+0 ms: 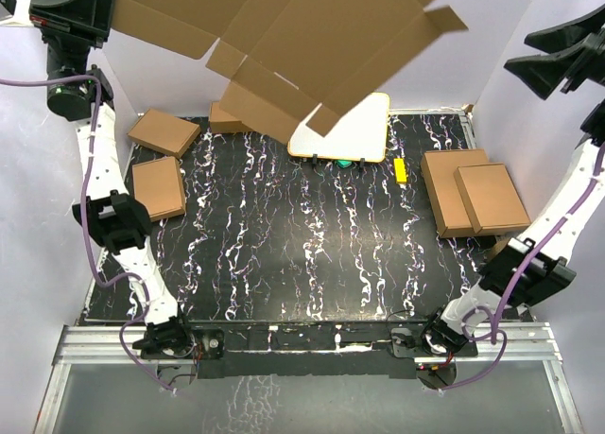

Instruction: Fold the paper box

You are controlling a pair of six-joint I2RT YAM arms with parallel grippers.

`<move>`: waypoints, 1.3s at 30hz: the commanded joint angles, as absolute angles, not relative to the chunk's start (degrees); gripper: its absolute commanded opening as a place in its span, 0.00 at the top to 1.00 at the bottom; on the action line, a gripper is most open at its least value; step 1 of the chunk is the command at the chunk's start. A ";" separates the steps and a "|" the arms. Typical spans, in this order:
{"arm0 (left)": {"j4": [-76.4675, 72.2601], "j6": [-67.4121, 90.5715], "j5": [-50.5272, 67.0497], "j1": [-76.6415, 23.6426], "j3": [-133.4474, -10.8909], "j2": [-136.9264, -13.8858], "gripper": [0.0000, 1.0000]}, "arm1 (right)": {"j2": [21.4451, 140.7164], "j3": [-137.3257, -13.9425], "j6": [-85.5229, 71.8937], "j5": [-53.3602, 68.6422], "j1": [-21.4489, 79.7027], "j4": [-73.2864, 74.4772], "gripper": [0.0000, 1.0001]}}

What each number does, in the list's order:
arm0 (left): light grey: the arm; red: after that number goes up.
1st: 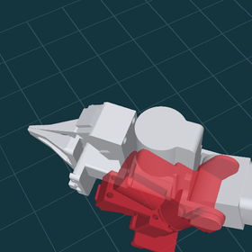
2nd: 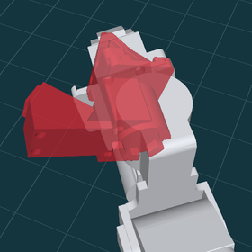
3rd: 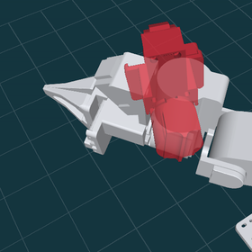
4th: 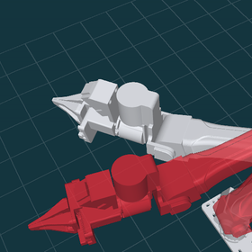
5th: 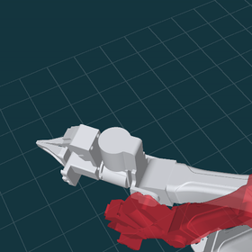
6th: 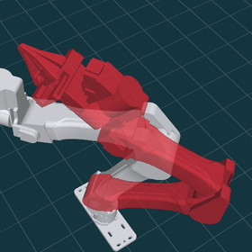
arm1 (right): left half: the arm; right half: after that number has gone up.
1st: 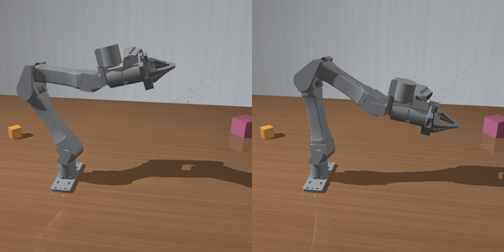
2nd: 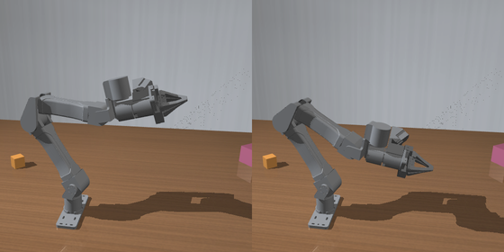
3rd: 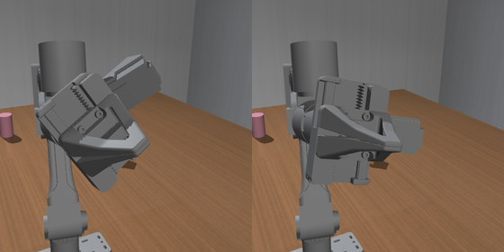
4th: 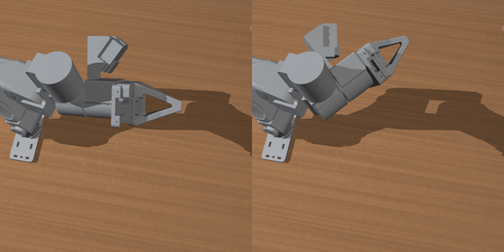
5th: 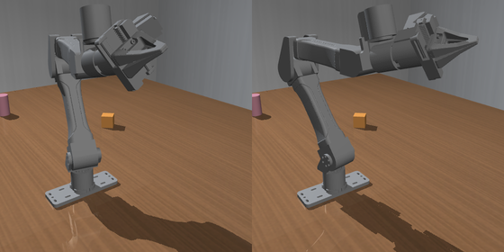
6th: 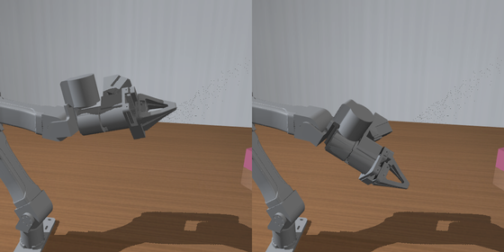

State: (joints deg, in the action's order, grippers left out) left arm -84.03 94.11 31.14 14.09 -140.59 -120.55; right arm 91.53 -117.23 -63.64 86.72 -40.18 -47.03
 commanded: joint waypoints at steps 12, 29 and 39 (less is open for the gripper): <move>-89.13 97.66 25.90 15.03 -142.02 -114.64 1.00 | 97.97 -131.07 -58.16 67.08 -36.66 -25.19 0.33; -91.72 99.99 24.41 15.00 -139.84 -113.51 1.00 | 97.61 -125.34 -73.64 72.05 -31.05 -47.27 0.34; -91.82 100.11 24.61 15.03 -139.61 -113.17 1.00 | 92.19 -121.86 -79.03 77.17 -26.56 -49.39 0.32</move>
